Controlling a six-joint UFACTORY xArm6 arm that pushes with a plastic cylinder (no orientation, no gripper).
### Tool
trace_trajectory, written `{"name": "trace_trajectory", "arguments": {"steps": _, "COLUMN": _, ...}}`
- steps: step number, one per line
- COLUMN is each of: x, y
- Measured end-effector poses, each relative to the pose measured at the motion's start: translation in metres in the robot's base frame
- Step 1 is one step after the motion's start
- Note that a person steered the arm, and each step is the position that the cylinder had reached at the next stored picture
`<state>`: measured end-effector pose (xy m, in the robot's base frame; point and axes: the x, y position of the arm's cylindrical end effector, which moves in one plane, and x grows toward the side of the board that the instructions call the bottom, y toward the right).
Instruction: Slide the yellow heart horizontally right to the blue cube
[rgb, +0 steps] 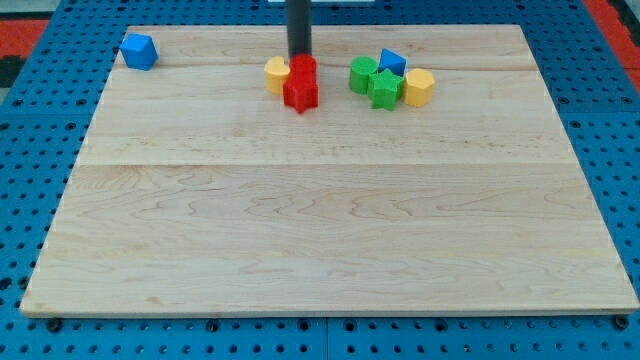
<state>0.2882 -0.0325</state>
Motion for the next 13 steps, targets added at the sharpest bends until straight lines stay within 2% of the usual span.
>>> {"name": "trace_trajectory", "arguments": {"steps": 1, "x": 0.057, "y": 0.016}}
{"name": "trace_trajectory", "arguments": {"steps": 2, "x": 0.075, "y": 0.013}}
{"name": "trace_trajectory", "arguments": {"steps": 3, "x": 0.056, "y": -0.038}}
{"name": "trace_trajectory", "arguments": {"steps": 5, "x": 0.018, "y": -0.032}}
{"name": "trace_trajectory", "arguments": {"steps": 6, "x": 0.016, "y": 0.017}}
{"name": "trace_trajectory", "arguments": {"steps": 7, "x": -0.004, "y": 0.003}}
{"name": "trace_trajectory", "arguments": {"steps": 8, "x": -0.013, "y": -0.079}}
{"name": "trace_trajectory", "arguments": {"steps": 9, "x": -0.008, "y": -0.086}}
{"name": "trace_trajectory", "arguments": {"steps": 10, "x": 0.034, "y": -0.128}}
{"name": "trace_trajectory", "arguments": {"steps": 11, "x": 0.049, "y": -0.271}}
{"name": "trace_trajectory", "arguments": {"steps": 12, "x": 0.049, "y": -0.271}}
{"name": "trace_trajectory", "arguments": {"steps": 13, "x": 0.029, "y": -0.272}}
